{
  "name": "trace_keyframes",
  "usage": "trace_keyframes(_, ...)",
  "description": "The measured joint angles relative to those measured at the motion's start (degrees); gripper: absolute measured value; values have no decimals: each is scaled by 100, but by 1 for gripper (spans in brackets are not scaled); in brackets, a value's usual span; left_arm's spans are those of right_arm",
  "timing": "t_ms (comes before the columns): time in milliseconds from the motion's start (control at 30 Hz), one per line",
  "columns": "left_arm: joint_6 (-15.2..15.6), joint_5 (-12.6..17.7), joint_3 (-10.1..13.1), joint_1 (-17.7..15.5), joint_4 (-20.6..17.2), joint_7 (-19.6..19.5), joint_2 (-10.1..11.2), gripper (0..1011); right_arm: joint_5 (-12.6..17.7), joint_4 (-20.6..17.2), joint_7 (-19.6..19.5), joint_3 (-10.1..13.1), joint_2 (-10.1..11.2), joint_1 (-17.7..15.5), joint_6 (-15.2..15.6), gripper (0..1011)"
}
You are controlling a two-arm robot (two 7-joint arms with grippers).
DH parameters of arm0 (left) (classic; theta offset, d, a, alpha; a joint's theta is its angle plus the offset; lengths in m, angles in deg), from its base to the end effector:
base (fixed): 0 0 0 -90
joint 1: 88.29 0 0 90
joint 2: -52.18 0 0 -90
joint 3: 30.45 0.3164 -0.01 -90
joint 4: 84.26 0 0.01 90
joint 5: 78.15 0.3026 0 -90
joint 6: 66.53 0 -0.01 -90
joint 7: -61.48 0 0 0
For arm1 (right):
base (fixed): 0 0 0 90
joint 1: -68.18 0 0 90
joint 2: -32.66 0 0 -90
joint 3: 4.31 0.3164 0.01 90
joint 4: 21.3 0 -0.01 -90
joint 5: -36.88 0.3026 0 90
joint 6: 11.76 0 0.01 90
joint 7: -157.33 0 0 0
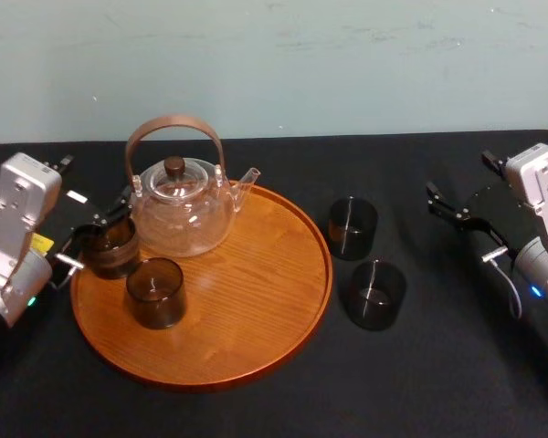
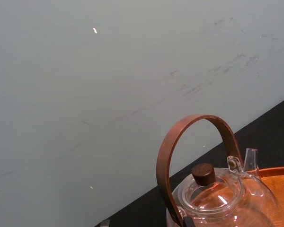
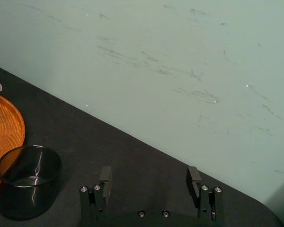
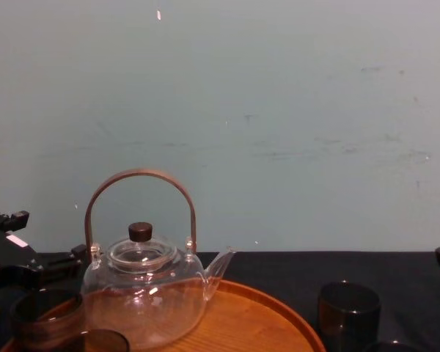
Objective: Pick up the glass from the table and place it on the tray.
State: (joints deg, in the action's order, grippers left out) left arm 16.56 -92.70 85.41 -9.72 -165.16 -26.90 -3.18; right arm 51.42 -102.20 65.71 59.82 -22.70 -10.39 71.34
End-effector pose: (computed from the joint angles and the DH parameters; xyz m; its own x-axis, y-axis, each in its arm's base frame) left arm 0.3565 0.0993 -0.3224 0.2923 0.8803 0.3736 -0.9553 0.2873 0.0702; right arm 0.3565 -0.0993 -0.3224 0.2924 -0.8802 0.3738 0.9552 0.2874 -0.0705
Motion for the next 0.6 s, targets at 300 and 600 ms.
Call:
trace_keyframes(300, 0, 0, 0, 0, 0, 0, 0, 1001, 0, 0, 0, 0, 0, 0, 0, 1002)
trace_keyframes(600, 0, 0, 0, 0, 0, 0, 0, 1001, 0, 0, 0, 0, 0, 0, 0, 1002)
